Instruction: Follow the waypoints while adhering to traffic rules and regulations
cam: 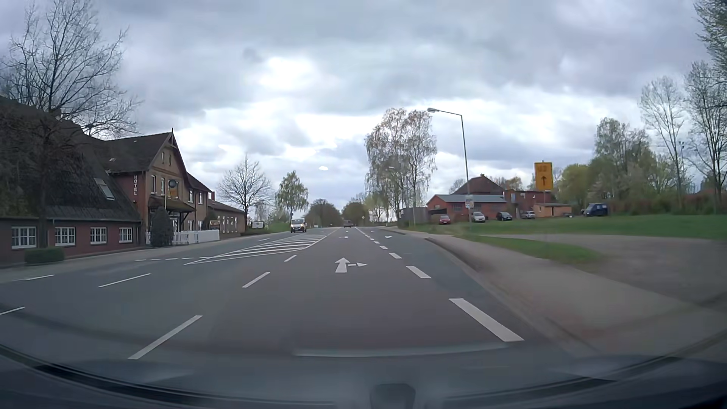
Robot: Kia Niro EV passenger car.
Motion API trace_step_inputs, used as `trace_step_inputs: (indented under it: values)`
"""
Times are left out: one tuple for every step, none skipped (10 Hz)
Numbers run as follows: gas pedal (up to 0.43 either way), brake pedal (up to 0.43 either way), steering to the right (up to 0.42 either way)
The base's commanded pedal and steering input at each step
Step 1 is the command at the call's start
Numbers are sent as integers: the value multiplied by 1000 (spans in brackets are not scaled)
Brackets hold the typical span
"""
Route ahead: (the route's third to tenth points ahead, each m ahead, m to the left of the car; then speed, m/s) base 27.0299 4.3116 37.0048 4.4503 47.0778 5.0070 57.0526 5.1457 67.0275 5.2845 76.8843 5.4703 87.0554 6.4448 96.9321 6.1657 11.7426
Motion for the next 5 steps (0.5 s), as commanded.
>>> trace_step_inputs:
  values:
    - [98,0,11]
    - [98,0,12]
    - [98,0,13]
    - [98,0,18]
    - [98,0,20]
